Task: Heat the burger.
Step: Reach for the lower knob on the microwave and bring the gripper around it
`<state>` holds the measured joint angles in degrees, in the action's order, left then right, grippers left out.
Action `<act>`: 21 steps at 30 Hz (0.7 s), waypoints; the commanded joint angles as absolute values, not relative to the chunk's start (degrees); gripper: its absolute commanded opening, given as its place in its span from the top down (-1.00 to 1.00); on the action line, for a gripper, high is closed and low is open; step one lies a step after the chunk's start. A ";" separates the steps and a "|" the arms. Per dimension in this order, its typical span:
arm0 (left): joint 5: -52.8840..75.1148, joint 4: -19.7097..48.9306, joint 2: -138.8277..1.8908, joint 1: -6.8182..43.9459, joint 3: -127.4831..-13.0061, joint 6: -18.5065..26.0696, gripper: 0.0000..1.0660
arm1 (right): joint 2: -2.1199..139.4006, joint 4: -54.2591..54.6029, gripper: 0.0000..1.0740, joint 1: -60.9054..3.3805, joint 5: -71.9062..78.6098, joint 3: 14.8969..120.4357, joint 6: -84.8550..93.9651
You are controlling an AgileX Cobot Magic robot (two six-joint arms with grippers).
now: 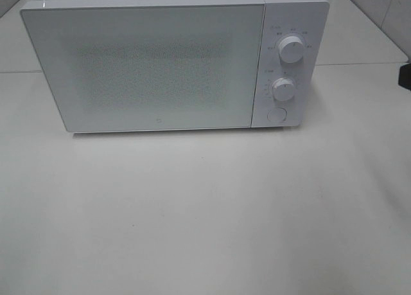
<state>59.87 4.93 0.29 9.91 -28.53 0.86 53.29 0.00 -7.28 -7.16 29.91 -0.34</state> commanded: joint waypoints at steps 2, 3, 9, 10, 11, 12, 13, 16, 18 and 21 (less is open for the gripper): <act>59.30 4.76 0.80 9.97 -28.36 1.03 1.00 | 59.76 0.00 -0.19 -7.45 0.97 30.19 -2.52; 59.30 4.76 0.80 9.97 -28.36 1.03 1.00 | 63.88 0.00 -0.19 -7.45 4.70 30.19 -3.67; 59.30 4.76 0.80 9.97 -28.36 1.03 1.00 | 72.59 -0.52 -0.19 -7.45 13.29 30.19 -3.84; 59.30 4.76 0.80 9.97 -28.36 1.03 1.00 | 74.26 -0.57 -0.19 -7.45 14.84 30.19 -3.84; 59.30 4.76 0.80 9.97 -28.36 1.03 1.00 | 76.89 -0.57 -0.19 -7.62 17.25 30.19 -3.90; 59.30 4.76 0.80 9.97 -28.36 1.03 1.00 | 76.89 -0.57 -0.19 -7.62 17.25 30.19 -3.90; 59.30 4.76 0.80 9.97 -28.36 1.03 1.00 | 79.53 -0.63 -0.19 -8.82 19.88 30.19 -3.84; 59.30 4.76 0.80 9.97 -28.36 1.03 1.00 | 82.79 -0.63 -0.19 -11.92 23.95 30.19 -3.67; 59.30 4.76 0.80 9.97 -28.36 1.03 1.00 | 84.74 -0.57 -0.19 -14.21 26.59 30.19 -3.67; 59.30 4.76 0.80 9.97 -28.36 1.03 1.00 | 87.83 0.40 -0.19 -17.76 31.74 30.19 -3.72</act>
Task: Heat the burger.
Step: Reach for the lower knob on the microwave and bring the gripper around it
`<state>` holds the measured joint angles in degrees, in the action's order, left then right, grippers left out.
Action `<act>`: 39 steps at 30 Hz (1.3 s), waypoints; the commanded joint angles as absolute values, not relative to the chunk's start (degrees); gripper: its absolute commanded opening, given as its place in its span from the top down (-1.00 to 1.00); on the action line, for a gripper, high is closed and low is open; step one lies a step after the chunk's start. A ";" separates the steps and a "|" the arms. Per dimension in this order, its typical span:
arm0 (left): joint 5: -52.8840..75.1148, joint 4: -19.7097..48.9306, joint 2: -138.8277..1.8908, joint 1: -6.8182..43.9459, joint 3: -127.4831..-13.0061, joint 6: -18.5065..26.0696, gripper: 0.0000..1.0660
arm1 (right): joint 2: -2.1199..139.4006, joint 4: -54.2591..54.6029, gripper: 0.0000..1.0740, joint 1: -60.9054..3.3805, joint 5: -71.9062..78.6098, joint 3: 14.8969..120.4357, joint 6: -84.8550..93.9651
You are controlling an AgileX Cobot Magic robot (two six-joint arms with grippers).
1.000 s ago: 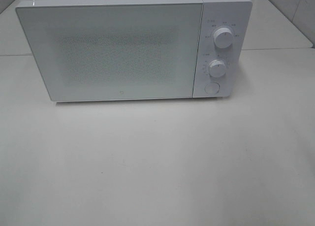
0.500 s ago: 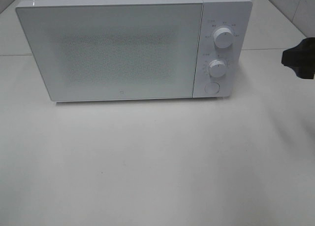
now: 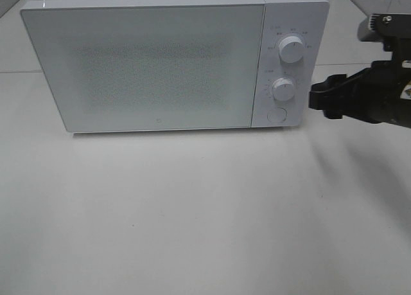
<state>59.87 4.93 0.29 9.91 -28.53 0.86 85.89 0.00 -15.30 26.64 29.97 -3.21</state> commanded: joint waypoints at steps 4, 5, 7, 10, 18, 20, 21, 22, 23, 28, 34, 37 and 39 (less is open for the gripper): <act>59.30 4.76 0.80 9.97 -28.36 1.03 1.00 | 90.41 3.44 -0.19 -20.63 36.38 30.19 -3.50; 59.30 4.76 0.80 9.97 -28.36 1.03 1.00 | 91.96 6.70 -0.19 -22.23 39.13 30.19 -2.52; 59.30 4.76 0.80 9.97 -28.36 1.03 1.00 | 92.76 8.02 -0.19 -22.86 40.22 30.19 -1.83; 59.30 4.76 0.80 9.97 -28.36 1.03 1.00 | 95.51 13.58 -0.19 -26.18 45.15 30.19 2.58; 59.30 4.76 0.80 9.97 -28.36 1.03 1.00 | 100.21 18.68 -0.21 -28.30 53.29 30.19 7.28; 59.30 4.76 0.80 9.97 -28.36 1.03 1.00 | 101.99 18.62 -0.23 -28.30 57.24 30.19 7.16; 59.30 4.76 0.80 9.97 -28.36 1.03 1.00 | 101.99 18.62 -0.23 -28.30 57.24 30.19 7.16; 59.30 4.76 0.80 9.97 -28.36 1.03 1.00 | 103.48 18.62 -0.26 -28.30 59.99 30.19 6.93; 59.30 4.76 0.80 9.97 -28.36 1.03 1.00 | 103.48 18.62 -0.26 -28.30 59.99 30.19 6.93; 59.30 4.76 0.80 9.97 -28.36 1.03 1.00 | 108.17 18.62 -0.27 -27.96 66.12 30.54 4.35; 59.30 4.76 0.80 9.97 -28.36 1.03 1.00 | 110.87 18.62 -0.27 -27.96 67.49 31.51 3.84; 59.30 4.76 0.80 9.97 -28.36 1.03 1.00 | 111.44 19.19 -0.27 -27.96 67.55 32.31 3.84; 59.30 4.76 0.80 9.97 -28.36 0.97 1.00 | 111.50 19.42 -0.27 -27.96 67.38 33.63 3.90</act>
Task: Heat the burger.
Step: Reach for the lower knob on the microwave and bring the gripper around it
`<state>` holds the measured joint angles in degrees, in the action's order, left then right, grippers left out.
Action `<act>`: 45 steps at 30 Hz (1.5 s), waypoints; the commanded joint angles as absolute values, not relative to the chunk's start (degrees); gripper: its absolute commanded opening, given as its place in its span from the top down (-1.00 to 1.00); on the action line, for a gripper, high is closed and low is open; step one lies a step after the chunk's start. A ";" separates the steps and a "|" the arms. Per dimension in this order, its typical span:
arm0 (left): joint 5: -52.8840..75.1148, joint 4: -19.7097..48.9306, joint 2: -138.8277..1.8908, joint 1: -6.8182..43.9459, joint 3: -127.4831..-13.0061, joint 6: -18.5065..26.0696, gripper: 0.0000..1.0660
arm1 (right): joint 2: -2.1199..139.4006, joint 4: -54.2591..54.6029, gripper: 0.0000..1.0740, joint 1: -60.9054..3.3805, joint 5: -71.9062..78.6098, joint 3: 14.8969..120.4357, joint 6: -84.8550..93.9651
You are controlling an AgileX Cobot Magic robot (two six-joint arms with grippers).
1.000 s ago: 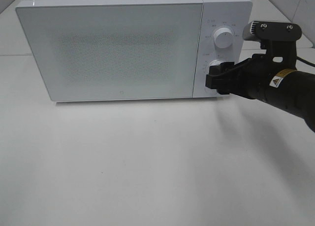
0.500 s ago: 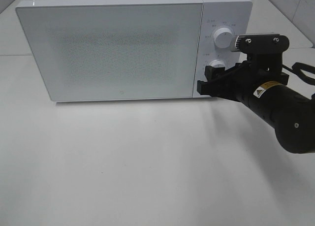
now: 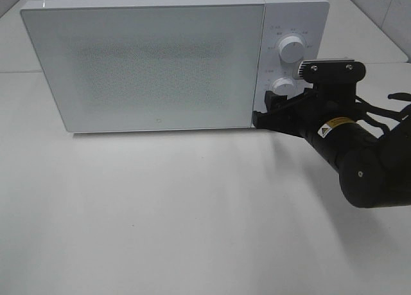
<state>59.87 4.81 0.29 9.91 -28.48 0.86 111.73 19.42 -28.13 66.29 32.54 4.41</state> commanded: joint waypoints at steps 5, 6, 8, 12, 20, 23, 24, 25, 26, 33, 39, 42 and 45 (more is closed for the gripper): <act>59.30 4.76 0.80 9.97 -28.36 0.97 1.00 | 111.50 19.48 -0.27 -27.96 67.55 33.98 5.10; 59.30 4.76 0.80 9.97 -28.36 0.97 1.00 | 111.50 19.48 -0.27 -27.96 67.55 33.98 5.10; 59.30 4.76 0.80 9.97 -28.36 0.97 1.00 | 111.55 19.48 -0.27 -27.96 67.27 33.98 5.39; 59.30 4.76 0.80 9.97 -28.36 0.97 1.00 | 111.55 19.14 -0.27 -27.10 67.27 34.15 5.39; 59.30 4.76 0.80 9.97 -28.36 0.97 1.00 | 111.55 17.48 -0.27 -25.32 66.35 34.66 5.16; 59.30 4.76 0.80 9.97 -28.36 0.97 1.00 | 111.61 14.73 -0.27 -25.32 65.78 34.66 5.16; 59.30 4.76 0.80 9.97 -28.36 0.97 1.00 | 111.61 14.84 -0.27 -25.32 65.83 34.66 5.16; 59.30 4.76 0.80 9.97 -28.36 0.97 1.00 | 111.61 14.95 -0.27 -25.32 65.83 34.66 5.16; 59.30 4.76 0.80 9.97 -28.36 0.97 1.00 | 111.61 14.95 -0.27 -25.32 65.83 34.66 5.16; 59.30 4.76 0.80 9.97 -28.36 0.97 1.00 | 112.30 14.84 -0.27 -25.32 65.78 35.07 5.16; 59.30 4.76 0.80 9.97 -28.36 0.97 1.00 | 114.88 15.01 -0.27 -25.32 67.32 35.98 5.16; 59.30 4.76 0.80 9.97 -28.36 0.97 1.00 | 114.94 15.01 -0.25 -25.32 68.07 36.21 5.21; 59.30 4.76 0.80 9.97 -28.36 0.97 1.00 | 114.94 15.01 -0.24 -25.32 67.49 36.78 5.21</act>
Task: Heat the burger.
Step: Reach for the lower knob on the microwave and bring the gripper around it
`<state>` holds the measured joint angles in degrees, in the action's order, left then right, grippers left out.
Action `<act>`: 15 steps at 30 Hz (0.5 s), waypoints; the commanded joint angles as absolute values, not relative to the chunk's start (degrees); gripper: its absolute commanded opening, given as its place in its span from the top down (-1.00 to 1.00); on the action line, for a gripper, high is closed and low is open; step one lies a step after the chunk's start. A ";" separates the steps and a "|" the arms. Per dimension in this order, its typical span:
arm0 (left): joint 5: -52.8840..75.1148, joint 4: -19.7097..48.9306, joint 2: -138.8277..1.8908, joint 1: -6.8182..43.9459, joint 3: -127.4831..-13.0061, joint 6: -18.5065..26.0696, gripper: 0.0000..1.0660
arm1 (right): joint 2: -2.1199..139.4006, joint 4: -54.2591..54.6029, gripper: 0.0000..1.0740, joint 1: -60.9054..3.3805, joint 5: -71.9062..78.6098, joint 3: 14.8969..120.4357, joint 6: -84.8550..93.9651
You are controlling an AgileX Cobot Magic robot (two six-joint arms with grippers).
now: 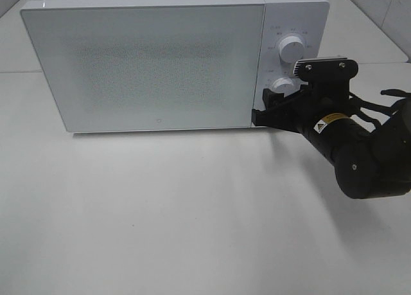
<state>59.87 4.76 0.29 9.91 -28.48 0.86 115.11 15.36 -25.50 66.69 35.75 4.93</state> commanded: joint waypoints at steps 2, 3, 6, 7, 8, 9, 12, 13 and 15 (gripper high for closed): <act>59.30 4.76 0.80 9.97 -28.36 0.97 1.00 | 114.94 15.01 -0.24 -25.32 67.38 37.70 5.21; 59.30 4.76 0.80 9.97 -28.36 0.97 1.00 | 114.94 15.01 -0.24 -25.32 67.38 37.70 5.21; 59.30 4.76 0.80 9.97 -28.36 0.97 1.00 | 114.94 15.07 -0.19 -25.32 66.86 38.45 5.27; 59.30 4.76 0.80 9.97 -28.36 0.97 1.00 | 114.94 15.24 -0.17 -25.32 66.23 38.67 5.39; 59.30 4.76 0.80 9.97 -28.36 0.97 1.00 | 114.94 15.24 -0.17 -25.32 66.23 38.67 5.39; 59.30 4.76 0.80 9.97 -28.36 0.97 1.00 | 114.94 15.24 -0.14 -25.32 65.66 38.79 5.39; 59.30 4.76 0.80 9.97 -28.36 0.97 1.00 | 114.94 15.70 -0.07 -25.32 65.49 38.85 5.39; 59.30 4.76 0.80 9.97 -28.36 0.97 1.00 | 114.94 15.70 -0.07 -25.32 65.49 38.85 5.39; 59.30 4.76 0.80 9.97 -28.36 0.97 1.00 | 114.94 17.36 0.13 -25.32 65.83 38.85 5.61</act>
<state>59.87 4.76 0.29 9.91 -28.48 0.86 115.11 17.02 -25.50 64.46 37.64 4.93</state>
